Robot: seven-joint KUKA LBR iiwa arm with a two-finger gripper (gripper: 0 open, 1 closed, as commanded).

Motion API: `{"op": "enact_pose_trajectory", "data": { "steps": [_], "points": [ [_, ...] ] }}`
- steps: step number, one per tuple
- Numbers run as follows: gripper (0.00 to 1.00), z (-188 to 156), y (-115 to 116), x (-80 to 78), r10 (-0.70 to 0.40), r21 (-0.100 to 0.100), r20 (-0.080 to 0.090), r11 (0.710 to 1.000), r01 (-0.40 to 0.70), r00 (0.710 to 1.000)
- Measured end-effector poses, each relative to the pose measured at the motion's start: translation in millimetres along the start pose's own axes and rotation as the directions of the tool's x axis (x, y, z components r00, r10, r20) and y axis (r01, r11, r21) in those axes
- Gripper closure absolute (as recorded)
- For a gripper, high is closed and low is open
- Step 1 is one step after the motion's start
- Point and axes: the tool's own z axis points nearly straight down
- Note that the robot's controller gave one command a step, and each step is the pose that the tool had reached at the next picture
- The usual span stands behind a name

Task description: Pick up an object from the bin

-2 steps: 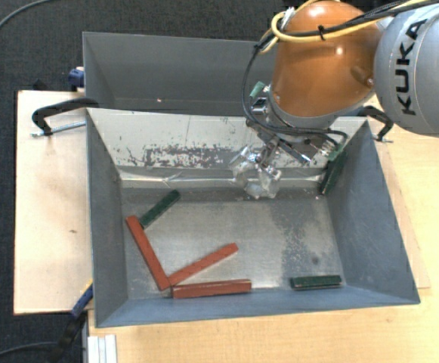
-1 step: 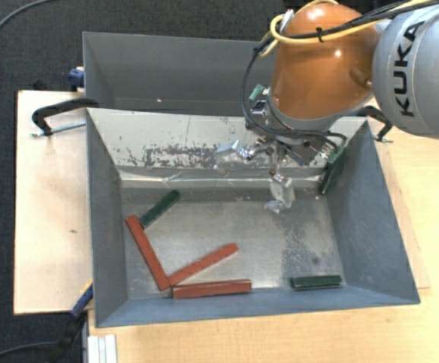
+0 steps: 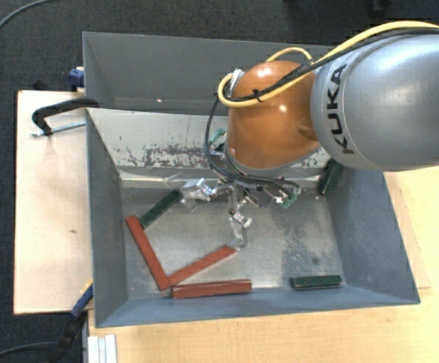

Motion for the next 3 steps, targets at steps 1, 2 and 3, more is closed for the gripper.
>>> {"op": "enact_pose_trajectory", "data": {
  "steps": [1, 2, 3],
  "points": [
    [0.0, 89.4, 14.5, 57.9, -0.069, 0.007, 0.004, 0.998, 0.069, 0.998],
    [1.0, 88.0, 13.3, 57.2, -0.068, 0.009, 0.007, 0.998, 0.068, 0.998],
    [1.0, -99.5, 2.4, 48.2, -0.04, 0.015, 0.015, 0.999, 0.04, 0.999]
  ]
}}
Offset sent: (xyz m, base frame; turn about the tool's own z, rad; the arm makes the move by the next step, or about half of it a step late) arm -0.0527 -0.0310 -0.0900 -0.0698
